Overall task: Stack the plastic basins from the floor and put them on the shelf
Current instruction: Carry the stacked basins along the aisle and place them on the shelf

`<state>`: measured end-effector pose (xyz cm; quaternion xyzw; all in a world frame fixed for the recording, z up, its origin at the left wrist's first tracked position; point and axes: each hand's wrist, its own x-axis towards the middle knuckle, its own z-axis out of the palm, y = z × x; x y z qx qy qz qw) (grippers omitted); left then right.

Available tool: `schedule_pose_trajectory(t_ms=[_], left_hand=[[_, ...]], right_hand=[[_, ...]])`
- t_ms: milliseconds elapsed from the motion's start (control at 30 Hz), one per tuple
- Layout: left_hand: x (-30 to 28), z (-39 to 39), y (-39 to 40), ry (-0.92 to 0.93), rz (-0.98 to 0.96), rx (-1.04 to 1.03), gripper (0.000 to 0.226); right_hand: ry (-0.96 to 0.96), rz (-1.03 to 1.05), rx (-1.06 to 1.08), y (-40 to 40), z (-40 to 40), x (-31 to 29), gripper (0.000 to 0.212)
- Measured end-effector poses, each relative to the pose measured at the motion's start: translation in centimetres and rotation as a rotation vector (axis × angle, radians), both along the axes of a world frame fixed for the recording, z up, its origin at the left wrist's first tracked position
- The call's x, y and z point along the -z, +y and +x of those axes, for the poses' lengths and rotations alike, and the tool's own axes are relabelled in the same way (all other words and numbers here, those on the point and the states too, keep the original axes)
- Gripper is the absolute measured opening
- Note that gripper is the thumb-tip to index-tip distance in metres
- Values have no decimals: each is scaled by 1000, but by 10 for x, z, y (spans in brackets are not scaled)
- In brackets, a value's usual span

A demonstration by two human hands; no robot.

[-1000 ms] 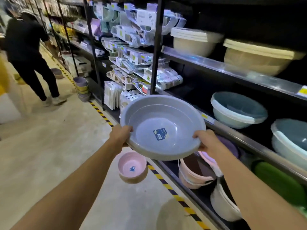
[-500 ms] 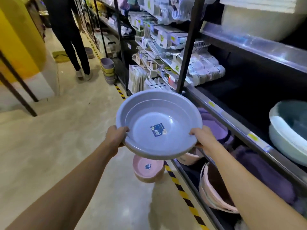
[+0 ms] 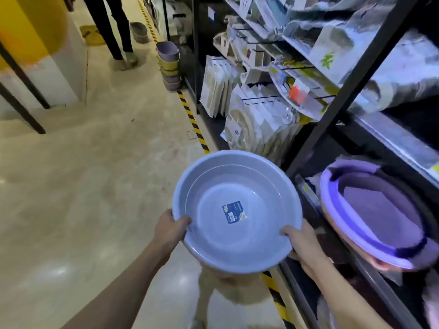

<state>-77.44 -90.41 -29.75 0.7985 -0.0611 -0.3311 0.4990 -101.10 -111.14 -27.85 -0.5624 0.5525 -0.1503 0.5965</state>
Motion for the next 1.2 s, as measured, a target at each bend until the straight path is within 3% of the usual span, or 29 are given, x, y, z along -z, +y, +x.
schedule_pose_trajectory(t_ms=[233, 367, 467, 533, 667, 767, 867, 1000, 1200], left_hand=[[247, 24, -35, -13, 95, -32, 31], [385, 30, -46, -30, 151, 1, 33], [464, 31, -48, -62, 187, 36, 28], [502, 31, -48, -71, 202, 51, 25], [551, 29, -45, -110, 231, 75, 42], [568, 23, -46, -163, 255, 125, 50], [574, 16, -45, -183, 231, 118, 45], [576, 12, -45, -184, 222, 120, 39], [585, 12, -44, -181, 204, 189, 23]], right_hand=[[13, -1, -127, -34, 30, 252, 38], [55, -1, -75, -49, 34, 398, 33], [100, 0, -48, -58, 36, 480, 31], [154, -27, -67, -62, 37, 518, 41], [201, -98, -75, -67, 36, 568, 56], [251, -171, -48, -64, 29, 584, 41], [306, -264, -37, -57, 24, 581, 23], [399, -304, -114, -52, 17, 580, 17], [342, -183, -141, -48, 10, 589, 38]])
